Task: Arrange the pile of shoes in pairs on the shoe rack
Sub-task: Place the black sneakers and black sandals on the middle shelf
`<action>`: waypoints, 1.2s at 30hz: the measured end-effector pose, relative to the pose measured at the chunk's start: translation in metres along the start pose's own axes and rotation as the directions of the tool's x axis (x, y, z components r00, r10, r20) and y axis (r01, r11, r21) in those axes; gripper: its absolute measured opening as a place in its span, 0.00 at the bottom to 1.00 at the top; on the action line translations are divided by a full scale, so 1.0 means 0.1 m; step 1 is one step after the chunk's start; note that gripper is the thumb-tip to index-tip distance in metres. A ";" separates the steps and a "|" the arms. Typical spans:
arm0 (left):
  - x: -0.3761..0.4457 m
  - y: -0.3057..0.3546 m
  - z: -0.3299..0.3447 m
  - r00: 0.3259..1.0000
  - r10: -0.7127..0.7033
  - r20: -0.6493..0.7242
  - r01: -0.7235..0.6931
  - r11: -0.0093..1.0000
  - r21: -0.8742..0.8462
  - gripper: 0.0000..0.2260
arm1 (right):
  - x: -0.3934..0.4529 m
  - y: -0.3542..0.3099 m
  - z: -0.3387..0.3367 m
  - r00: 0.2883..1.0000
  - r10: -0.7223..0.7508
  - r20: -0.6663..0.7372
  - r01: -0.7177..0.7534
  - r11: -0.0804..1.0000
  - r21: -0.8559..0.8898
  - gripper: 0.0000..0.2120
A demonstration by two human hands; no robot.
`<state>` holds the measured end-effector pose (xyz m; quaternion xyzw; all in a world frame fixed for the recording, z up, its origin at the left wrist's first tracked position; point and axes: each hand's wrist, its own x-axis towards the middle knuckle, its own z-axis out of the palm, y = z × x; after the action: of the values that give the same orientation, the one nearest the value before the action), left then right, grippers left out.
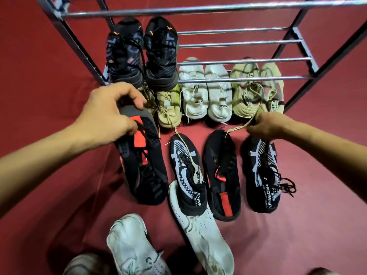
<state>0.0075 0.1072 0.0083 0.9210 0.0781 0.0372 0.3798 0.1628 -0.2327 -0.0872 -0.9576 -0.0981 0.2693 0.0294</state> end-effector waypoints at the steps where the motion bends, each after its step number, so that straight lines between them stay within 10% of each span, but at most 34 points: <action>1: -0.01 0.04 -0.03 0.997 0.038 -0.067 -0.042 0.998 -0.049 0.18 | 0.00 0.07 0.03 1.000 0.023 0.021 -0.023 1.000 0.004 0.17; 8: -0.16 -0.11 0.28 0.821 -0.397 -0.411 0.081 0.793 -0.604 0.20 | -0.27 -0.01 0.46 0.957 0.039 0.288 -0.076 0.990 0.120 0.18; 15: -1.22 -0.32 1.55 0.721 -0.650 0.238 0.689 0.638 -0.345 0.27 | -0.30 -0.32 0.71 0.945 0.048 0.323 -0.084 0.991 0.100 0.23; 21: -0.90 -0.51 1.49 0.767 -0.580 0.274 0.604 0.797 -0.003 0.35 | -0.29 -0.41 0.98 0.974 0.089 0.208 -0.139 0.961 0.239 0.24; 26: -0.78 -0.62 1.49 0.829 -0.501 0.247 0.507 0.861 0.044 0.32 | -0.26 -0.13 1.04 0.913 -0.035 0.407 -0.251 0.738 0.626 0.15; 36: -0.72 -0.57 1.39 0.840 -0.386 0.381 0.264 0.905 0.334 0.16 | -0.35 -0.07 0.99 0.945 -0.092 0.313 -0.101 0.830 0.549 0.09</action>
<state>-0.0516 0.0377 -0.1311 0.9211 0.1513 -0.2475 0.2597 0.0809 -0.2324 -0.1529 -0.8491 -0.0166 0.4411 0.2901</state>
